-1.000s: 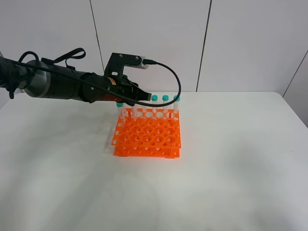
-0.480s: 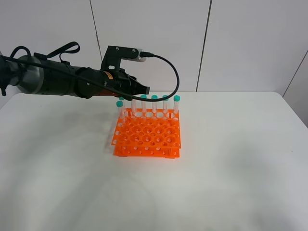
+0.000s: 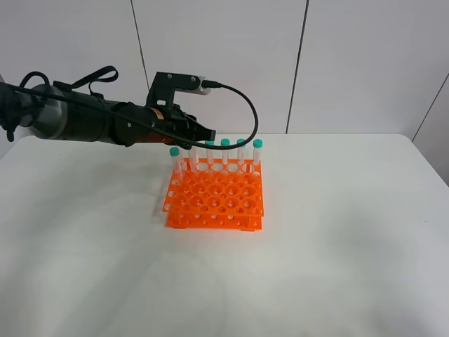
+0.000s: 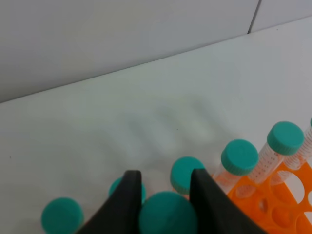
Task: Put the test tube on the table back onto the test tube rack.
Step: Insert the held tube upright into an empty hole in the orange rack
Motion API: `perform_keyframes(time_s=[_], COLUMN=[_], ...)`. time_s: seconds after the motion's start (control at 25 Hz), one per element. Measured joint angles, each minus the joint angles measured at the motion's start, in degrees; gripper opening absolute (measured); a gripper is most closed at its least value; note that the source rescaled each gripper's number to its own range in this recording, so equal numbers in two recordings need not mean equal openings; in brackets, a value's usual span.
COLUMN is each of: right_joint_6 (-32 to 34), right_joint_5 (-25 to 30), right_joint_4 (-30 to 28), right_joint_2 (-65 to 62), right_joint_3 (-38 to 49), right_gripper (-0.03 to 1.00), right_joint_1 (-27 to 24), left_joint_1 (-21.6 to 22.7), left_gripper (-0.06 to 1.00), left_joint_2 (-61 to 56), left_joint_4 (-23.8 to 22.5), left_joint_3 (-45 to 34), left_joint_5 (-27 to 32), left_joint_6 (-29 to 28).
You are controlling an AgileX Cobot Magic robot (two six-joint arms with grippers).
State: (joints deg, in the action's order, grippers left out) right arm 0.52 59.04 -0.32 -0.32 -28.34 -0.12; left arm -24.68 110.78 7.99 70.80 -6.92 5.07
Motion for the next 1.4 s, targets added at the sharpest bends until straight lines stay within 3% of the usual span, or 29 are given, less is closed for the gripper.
perform_keyframes(time_s=[1.4], right_joint_6=[0.0], right_joint_5=[0.0], right_joint_4=[0.32], right_joint_2=[0.0], right_joint_3=[0.0], right_gripper=[0.46], right_joint_1=[0.0], left_joint_1=[0.12], left_gripper=[0.0], left_joint_2=[4.75], left_joint_4=[-1.05], left_joint_3=[0.0], left_joint_5=[0.92], left_joint_6=[-2.57])
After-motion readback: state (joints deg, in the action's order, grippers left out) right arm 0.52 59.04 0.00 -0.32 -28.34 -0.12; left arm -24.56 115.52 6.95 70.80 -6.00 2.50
